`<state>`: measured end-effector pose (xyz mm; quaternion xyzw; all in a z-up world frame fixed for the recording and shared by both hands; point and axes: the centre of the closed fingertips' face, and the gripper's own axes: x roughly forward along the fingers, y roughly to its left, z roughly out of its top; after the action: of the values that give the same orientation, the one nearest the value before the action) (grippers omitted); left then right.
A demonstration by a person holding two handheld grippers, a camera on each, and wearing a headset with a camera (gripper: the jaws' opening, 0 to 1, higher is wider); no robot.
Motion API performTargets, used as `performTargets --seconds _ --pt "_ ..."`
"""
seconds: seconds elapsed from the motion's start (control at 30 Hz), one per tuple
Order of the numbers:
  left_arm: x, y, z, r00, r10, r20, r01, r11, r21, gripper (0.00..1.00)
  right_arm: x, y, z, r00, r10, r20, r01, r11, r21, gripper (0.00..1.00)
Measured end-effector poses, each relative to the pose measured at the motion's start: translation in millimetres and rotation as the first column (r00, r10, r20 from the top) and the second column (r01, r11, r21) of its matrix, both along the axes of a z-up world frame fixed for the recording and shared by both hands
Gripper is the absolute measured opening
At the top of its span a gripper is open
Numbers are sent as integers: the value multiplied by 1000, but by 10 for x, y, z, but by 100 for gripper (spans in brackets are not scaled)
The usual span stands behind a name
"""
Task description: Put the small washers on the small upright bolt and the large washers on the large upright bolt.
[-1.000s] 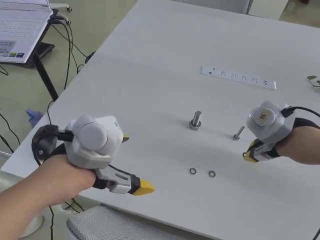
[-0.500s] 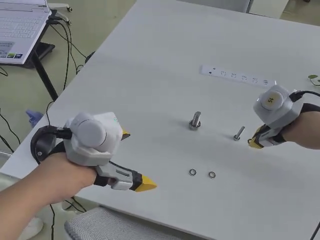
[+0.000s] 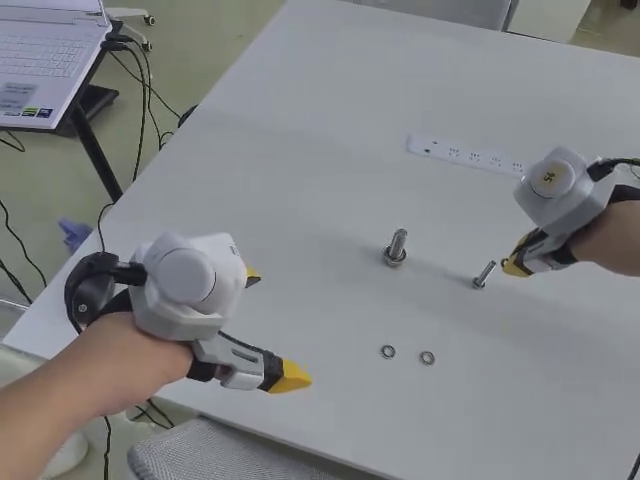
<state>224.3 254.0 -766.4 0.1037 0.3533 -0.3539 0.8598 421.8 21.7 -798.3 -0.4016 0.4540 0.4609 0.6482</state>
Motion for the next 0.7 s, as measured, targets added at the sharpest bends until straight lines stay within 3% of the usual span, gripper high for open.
performTargets --seconds 0.33,0.7 --pt "9 56 -22 1000 17 -9 -17 1000 -6 85 44 132 -81 1000 15 -9 -15 1000 6 12" --pt "69 85 -43 1000 16 -9 -16 1000 -11 85 71 130 -164 1000 6 -27 -6 1000 -2 12"
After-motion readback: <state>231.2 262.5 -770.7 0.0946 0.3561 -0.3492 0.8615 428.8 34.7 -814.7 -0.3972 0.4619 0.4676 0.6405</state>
